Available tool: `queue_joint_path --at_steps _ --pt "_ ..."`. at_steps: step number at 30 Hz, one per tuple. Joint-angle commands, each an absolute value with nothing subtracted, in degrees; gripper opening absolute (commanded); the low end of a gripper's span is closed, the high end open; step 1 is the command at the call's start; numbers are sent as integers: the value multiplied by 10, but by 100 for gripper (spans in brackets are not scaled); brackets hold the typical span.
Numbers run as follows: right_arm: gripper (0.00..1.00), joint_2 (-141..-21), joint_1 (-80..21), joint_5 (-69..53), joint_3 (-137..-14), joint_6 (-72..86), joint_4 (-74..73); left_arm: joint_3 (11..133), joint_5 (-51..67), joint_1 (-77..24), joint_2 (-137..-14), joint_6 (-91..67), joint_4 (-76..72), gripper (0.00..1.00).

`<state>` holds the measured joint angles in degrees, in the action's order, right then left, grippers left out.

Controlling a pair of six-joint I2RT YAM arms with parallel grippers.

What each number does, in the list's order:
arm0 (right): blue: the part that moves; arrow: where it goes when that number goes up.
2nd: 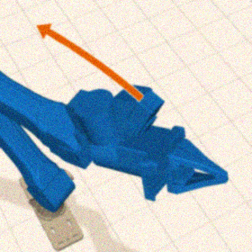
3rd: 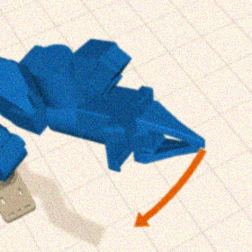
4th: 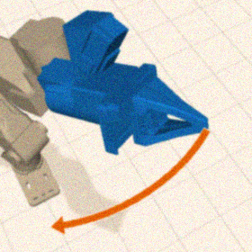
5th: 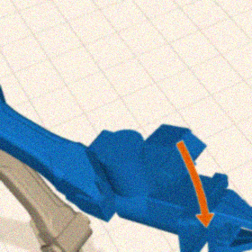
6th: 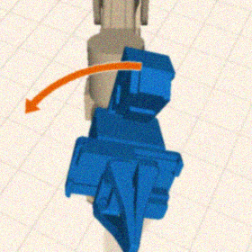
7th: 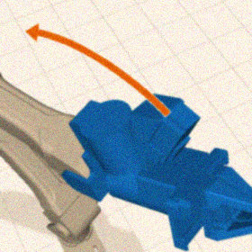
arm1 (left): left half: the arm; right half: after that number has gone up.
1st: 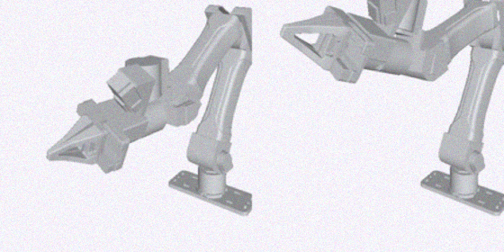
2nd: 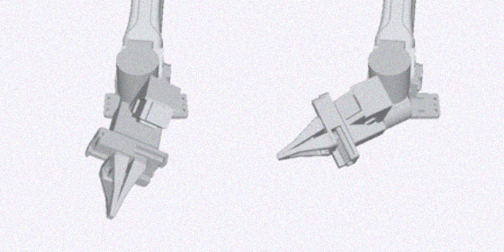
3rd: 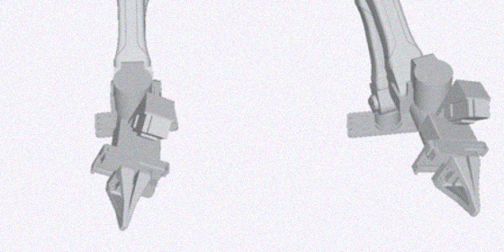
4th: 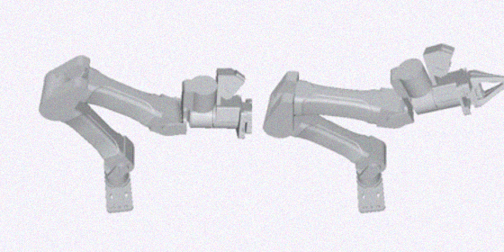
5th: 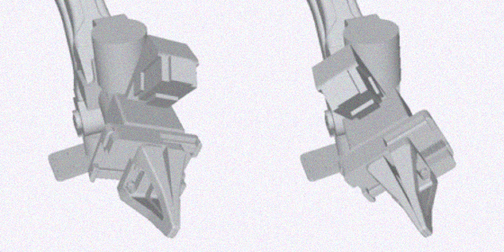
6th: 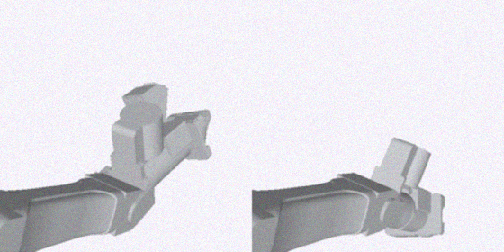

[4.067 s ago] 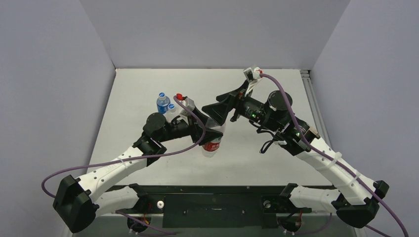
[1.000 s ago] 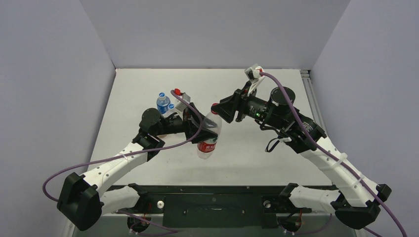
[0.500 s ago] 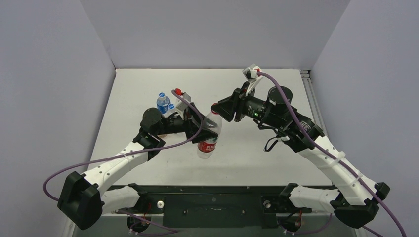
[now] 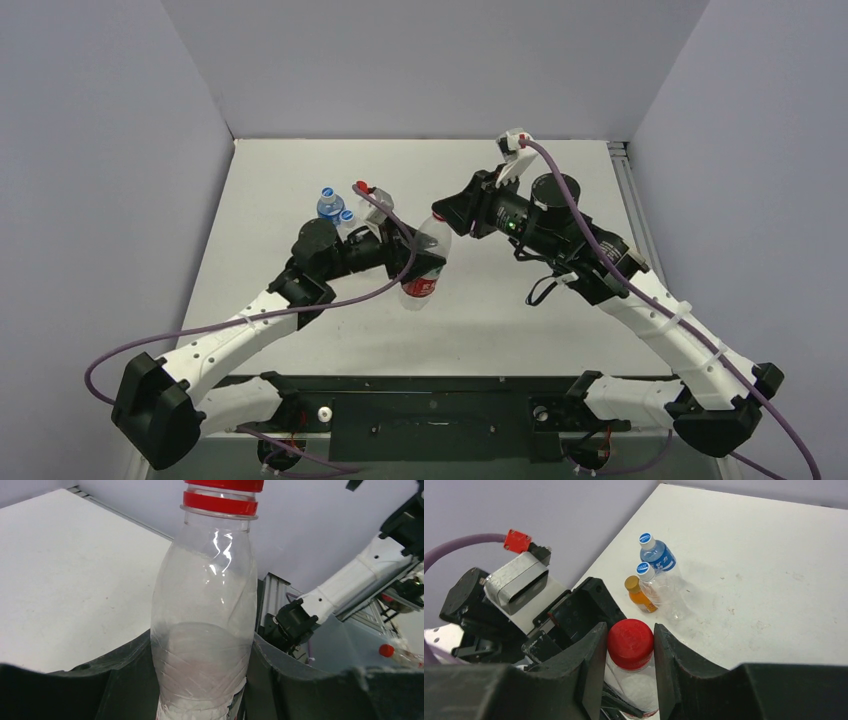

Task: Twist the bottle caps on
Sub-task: Screw the bottle cap onto the plastic bottle.

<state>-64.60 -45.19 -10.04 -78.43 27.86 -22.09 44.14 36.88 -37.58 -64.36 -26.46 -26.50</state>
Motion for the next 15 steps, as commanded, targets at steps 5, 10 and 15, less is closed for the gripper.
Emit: queue_joint_path --at_steps 5,10,15 --pt "4 -673 -483 66 -843 379 -330 481 -38 -445 -609 -139 -245 0" --pt "2 -709 -512 178 -881 410 -397 496 -186 -508 -633 -85 -271 0" --pt "1 -728 -527 242 -898 446 -424 508 -267 -548 -667 -53 -295 0"
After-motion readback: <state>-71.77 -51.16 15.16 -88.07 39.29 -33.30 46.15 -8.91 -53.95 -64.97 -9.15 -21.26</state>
